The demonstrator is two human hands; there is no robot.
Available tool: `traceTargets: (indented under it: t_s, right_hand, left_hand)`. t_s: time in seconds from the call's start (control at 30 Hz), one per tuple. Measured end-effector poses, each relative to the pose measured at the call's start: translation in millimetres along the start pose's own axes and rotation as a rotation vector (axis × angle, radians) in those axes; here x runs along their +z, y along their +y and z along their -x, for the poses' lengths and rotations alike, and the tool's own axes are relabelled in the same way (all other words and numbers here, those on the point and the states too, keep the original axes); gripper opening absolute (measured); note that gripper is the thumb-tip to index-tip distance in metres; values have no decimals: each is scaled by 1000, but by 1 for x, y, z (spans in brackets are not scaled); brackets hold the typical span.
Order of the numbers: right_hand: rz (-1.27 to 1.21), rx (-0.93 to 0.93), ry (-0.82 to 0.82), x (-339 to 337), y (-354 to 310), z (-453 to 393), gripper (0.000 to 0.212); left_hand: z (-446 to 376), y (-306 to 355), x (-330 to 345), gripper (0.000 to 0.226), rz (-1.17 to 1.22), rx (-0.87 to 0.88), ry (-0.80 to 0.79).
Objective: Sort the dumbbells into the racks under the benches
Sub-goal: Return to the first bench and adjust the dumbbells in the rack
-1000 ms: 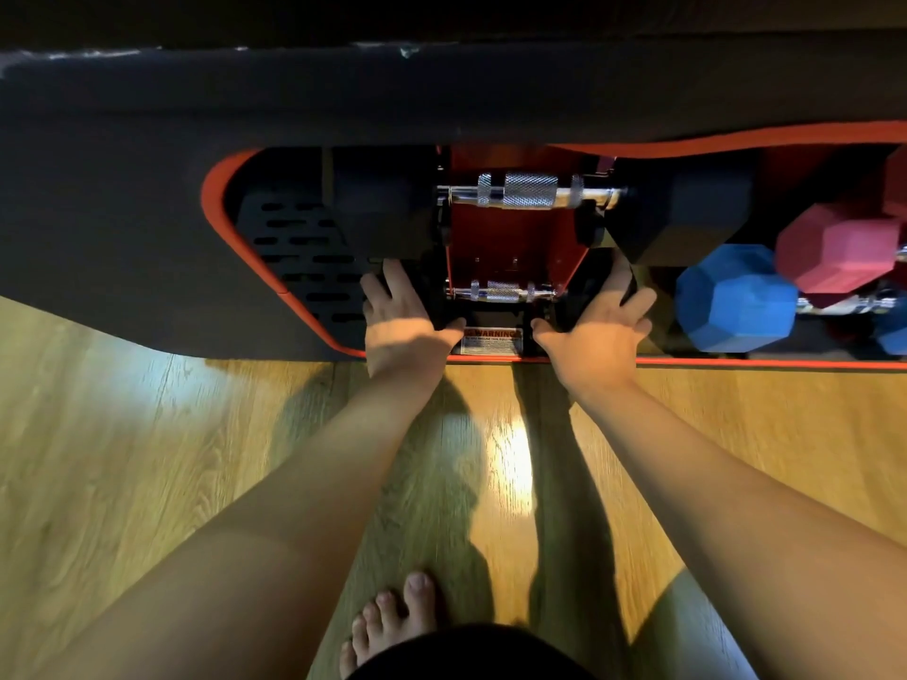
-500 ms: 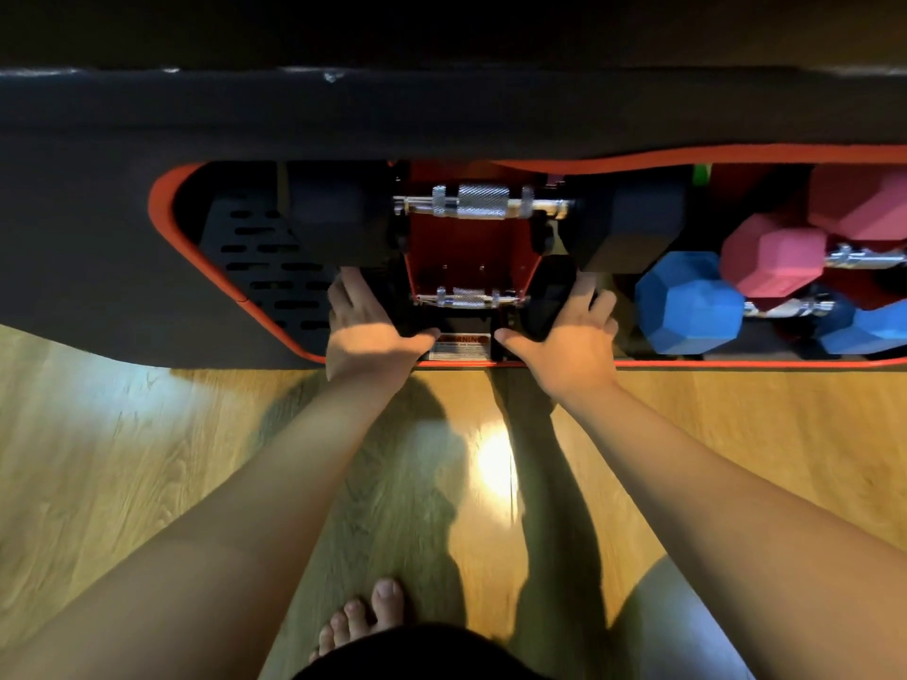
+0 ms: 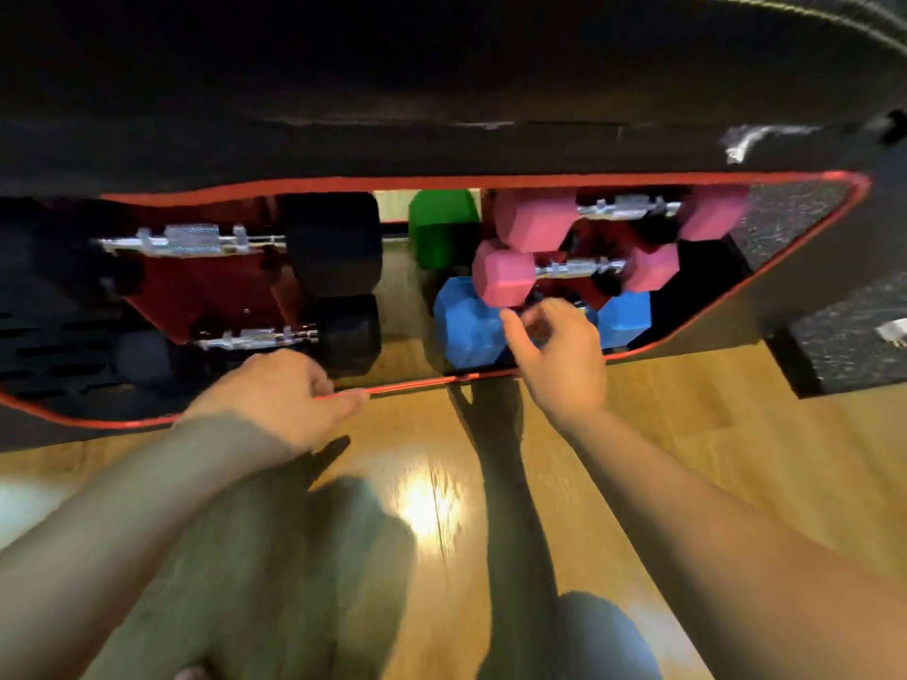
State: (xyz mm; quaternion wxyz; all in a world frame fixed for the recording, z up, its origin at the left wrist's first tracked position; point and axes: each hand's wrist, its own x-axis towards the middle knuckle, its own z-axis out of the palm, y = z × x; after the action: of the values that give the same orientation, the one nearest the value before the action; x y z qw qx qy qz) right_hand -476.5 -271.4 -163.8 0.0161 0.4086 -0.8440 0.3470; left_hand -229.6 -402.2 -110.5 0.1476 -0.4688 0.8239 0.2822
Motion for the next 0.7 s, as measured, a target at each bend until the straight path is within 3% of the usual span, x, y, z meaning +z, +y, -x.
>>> traceTargets:
  t_s: [0.07, 0.17, 0.23, 0.3, 0.37, 0.47, 0.6, 0.7]
  right_hand:
    - [-30, 83, 103, -19, 16, -6, 30]
    - [-124, 285, 251, -42, 40, -17, 26]
    - [-200, 387, 269, -58, 55, -27, 44]
    - [-203, 421, 250, -74, 67, -42, 71]
    - [-192, 407, 208, -88, 73, -60, 96]
    - [-242, 365, 131, -103, 77, -91, 121]
    - [-245, 326, 23, -110, 73, -114, 118]
    - [-224, 334, 23, -105, 72, -118, 110]
  left_hand:
    - [9, 45, 0, 51, 150, 206, 106]
    - [6, 108, -1, 69, 346, 416, 270]
    - [-12, 143, -3, 73, 365, 396, 342]
    - [-28, 172, -7, 62, 289, 272, 398]
    - [-37, 189, -12, 68, 238, 158, 421]
    - [-49, 202, -13, 68, 154, 174, 425]
    - [-67, 216, -12, 62, 85, 174, 379]
    - [-86, 208, -7, 59, 174, 207, 302]
